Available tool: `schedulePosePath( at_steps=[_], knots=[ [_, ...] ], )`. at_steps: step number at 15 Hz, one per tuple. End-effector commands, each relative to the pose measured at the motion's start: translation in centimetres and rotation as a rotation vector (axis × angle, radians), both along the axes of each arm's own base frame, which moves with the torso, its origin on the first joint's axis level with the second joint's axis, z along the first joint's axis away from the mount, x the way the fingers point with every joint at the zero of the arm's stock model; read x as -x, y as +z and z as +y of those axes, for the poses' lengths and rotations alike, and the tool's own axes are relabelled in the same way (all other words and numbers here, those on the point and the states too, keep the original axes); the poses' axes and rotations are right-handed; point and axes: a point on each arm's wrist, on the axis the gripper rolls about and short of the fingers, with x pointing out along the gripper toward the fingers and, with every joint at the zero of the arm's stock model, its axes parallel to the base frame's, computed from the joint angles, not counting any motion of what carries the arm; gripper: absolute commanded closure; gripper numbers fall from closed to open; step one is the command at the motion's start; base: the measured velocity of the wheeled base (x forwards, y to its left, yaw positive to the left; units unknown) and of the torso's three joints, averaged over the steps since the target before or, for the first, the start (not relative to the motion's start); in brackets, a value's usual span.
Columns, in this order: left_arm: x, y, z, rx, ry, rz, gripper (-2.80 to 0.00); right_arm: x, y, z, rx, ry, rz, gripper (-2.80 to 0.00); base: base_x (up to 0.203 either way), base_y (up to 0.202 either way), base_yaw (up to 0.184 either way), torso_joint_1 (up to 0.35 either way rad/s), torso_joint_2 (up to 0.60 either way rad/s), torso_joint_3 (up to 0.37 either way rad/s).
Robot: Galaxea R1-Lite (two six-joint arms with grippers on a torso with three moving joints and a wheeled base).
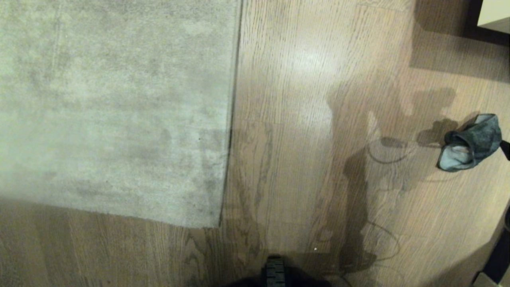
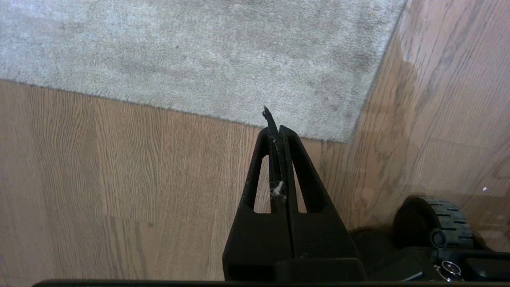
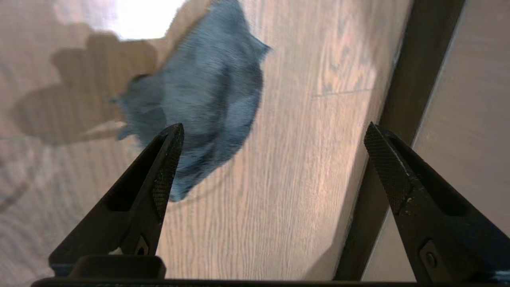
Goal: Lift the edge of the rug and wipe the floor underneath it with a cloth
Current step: Pick up the rag
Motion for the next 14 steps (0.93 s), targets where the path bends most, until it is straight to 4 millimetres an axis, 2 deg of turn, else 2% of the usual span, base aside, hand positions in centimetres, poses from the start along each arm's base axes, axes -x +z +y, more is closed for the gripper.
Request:
schedulePosePath(
  at_steps=[1,5,14],
  knots=[
    [0.0,0.0,0.0,0.001,0.001,0.000,0.00,-0.6,-0.8,-0.7,-0.024,-0.008,0.018,-2.80,0.000,0.000,0.000,0.000,0.00,0.000],
    [0.0,0.0,0.0,0.001,0.001,0.000,0.00,-2.1,-1.5,-1.6,-0.110,-0.011,-0.001,-2.80,0.000,0.000,0.000,0.000,0.00,0.000],
    [0.0,0.0,0.0,0.001,0.001,0.000,0.00,-2.6,-2.5,-1.3,-0.246,0.206,-0.006,-2.80,0.000,0.000,0.000,0.000,0.00,0.000]
  ],
)
